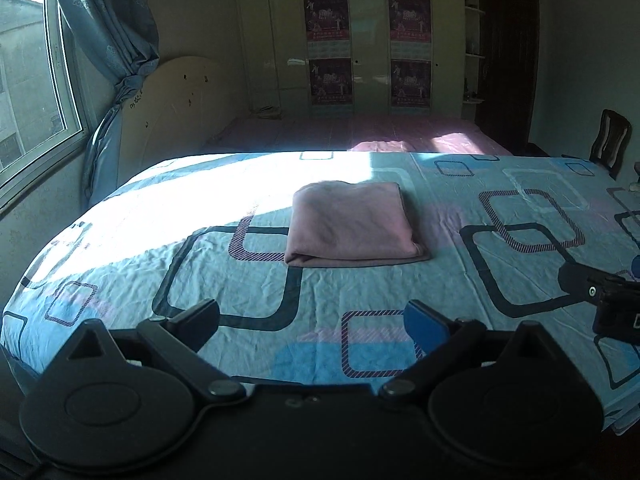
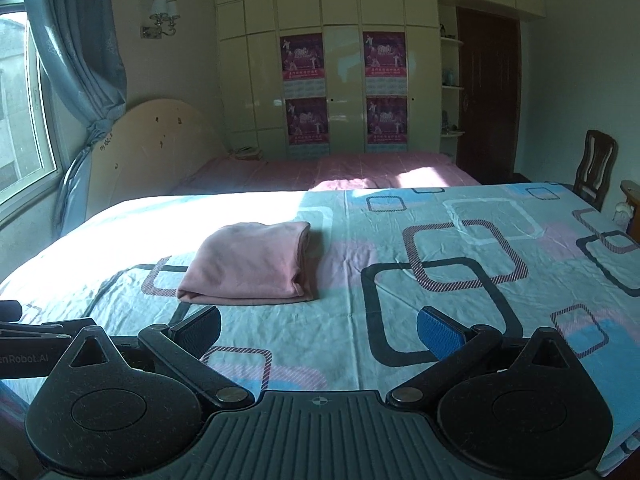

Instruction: Fold small clothes

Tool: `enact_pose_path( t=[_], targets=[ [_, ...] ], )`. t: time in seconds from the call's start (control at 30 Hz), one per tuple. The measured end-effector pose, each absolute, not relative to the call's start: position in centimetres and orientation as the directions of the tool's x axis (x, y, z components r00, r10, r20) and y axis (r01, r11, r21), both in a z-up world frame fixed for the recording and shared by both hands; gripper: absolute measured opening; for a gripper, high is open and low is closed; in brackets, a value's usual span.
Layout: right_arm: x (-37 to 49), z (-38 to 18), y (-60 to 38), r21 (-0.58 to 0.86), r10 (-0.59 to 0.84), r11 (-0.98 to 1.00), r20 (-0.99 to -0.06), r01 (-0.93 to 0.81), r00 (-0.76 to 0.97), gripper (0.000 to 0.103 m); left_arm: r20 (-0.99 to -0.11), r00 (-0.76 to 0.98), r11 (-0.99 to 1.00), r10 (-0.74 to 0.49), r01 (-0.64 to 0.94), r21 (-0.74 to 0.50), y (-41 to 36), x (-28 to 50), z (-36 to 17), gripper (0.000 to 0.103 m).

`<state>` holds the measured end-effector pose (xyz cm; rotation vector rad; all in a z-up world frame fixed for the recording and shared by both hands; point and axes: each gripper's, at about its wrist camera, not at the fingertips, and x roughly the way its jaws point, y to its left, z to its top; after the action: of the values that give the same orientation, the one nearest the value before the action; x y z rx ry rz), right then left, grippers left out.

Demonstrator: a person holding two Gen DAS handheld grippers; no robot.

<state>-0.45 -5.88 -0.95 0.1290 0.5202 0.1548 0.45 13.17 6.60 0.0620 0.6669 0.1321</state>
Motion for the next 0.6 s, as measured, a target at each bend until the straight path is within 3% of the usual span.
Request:
enact_pose_path(
  t=[0.6],
  targets=[
    [-2.6, 0.2, -5.6, 0.137, 0.182, 0.981, -0.45, -0.134, 0.874, 0.103, -0.592, 0.794, 0.99, 0.141, -0.109, 0.088, 13.2, -1.0, 7.1, 0.099]
  ],
)
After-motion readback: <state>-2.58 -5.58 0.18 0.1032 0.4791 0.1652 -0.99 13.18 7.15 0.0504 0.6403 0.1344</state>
